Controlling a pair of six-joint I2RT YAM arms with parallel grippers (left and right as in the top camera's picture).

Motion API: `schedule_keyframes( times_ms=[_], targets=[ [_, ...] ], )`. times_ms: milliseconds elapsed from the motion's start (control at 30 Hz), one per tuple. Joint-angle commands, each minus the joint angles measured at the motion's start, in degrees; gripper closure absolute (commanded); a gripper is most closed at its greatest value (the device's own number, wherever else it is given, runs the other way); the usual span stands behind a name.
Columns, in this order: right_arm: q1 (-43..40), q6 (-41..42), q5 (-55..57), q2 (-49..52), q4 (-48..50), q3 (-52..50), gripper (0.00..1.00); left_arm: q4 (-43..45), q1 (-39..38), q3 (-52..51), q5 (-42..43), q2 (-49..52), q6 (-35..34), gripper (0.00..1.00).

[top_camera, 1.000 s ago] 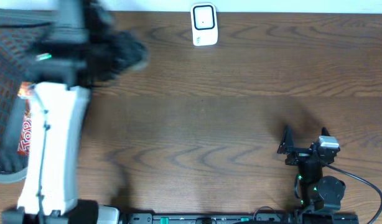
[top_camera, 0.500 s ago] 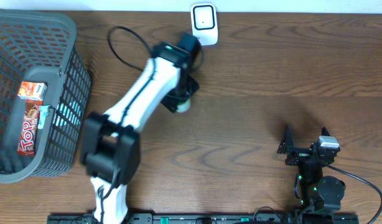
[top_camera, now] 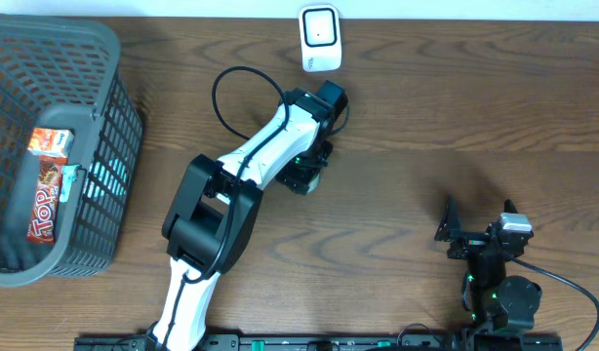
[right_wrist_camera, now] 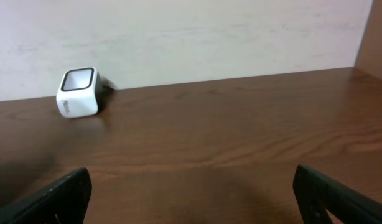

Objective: Scan the item barcode
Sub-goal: 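Place the jar on the table center and open the left gripper, then reach the left gripper into the basket and grasp the mint-green wipes pack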

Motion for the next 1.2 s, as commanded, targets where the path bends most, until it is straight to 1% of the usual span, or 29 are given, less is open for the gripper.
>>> schedule_keyframes(
  times_ms=[0, 33, 133, 200, 400, 433, 500, 600, 667, 700, 767, 833, 867, 967, 1067, 1167],
  targets=[
    [0.2, 0.5, -0.3, -0.3, -0.2, -0.1, 0.01, -0.3, 0.3, 0.5, -1.6, -0.9, 3.4, 0.02],
    [0.2, 0.5, -0.3, -0.3, -0.2, -0.1, 0.01, -0.3, 0.6, 1.1, -1.7, -1.2, 6.4, 0.02],
    [0.2, 0.5, -0.3, -0.3, -0.2, -0.1, 0.01, -1.4, 1.4, 3.1, -1.7, -2.5, 10.9, 0.02],
    [0.2, 0.5, -0.3, -0.3, -0.2, -0.1, 0.01, -1.9, 2.1, 4.8, -1.7, -4.9, 15.3, 0.02],
    [0.2, 0.5, -0.3, -0.3, -0.2, -0.1, 0.01, -2.2, 6.2, 13.3, -1.7, -16.5, 34.5, 0.02],
    [0.2, 0.5, -0.3, -0.3, -0.2, -0.1, 0.01, -2.9, 7.3, 15.1, -1.7, -18.8, 38.4, 0.02],
    [0.2, 0.5, -0.3, -0.3, -0.2, -0.1, 0.01, -5.4, 10.1, 18.4, -3.3, -22.9, 43.8, 0.02],
    [0.2, 0.5, -0.3, -0.3, -0.2, -0.1, 0.01, -9.3, 16.1, 21.6, -7.3, -28.8, 49.5, 0.02],
    [0.2, 0.5, -0.3, -0.3, -0.2, -0.1, 0.01, -11.4, 21.5, 21.8, -9.0, -32.6, 52.2, 0.02],
    [0.2, 0.5, -0.3, -0.3, -0.2, -0.1, 0.01, -12.5, 24.3, 21.8, -9.9, -34.0, 52.8, 0.02],
    [0.2, 0.5, -0.3, -0.3, -0.2, -0.1, 0.01, -15.6, 32.6, 21.8, -11.6, -36.6, 52.8, 0.02],
    [0.2, 0.5, -0.3, -0.3, -0.2, -0.1, 0.01, -17.9, 40.7, 21.8, -11.3, -37.4, 52.7, 0.02],
    [0.2, 0.5, -0.3, -0.3, -0.2, -0.1, 0.01, -19.6, 46.8, 21.7, -10.1, -37.3, 52.7, 0.02],
    [0.2, 0.5, -0.3, -0.3, -0.2, -0.1, 0.01, -22.1, 57.0, 20.3, -6.0, -35.9, 52.7, 0.02],
    [0.2, 0.5, -0.3, -0.3, -0.2, -0.1, 0.01, -22.5, 63.7, 17.4, -3.5, -33.5, 52.0, 0.02],
    [0.2, 0.5, -0.3, -0.3, -0.2, -0.1, 0.01, -22.4, 66.9, 14.5, -3.5, -30.3, 50.3, 0.02]
  ],
)
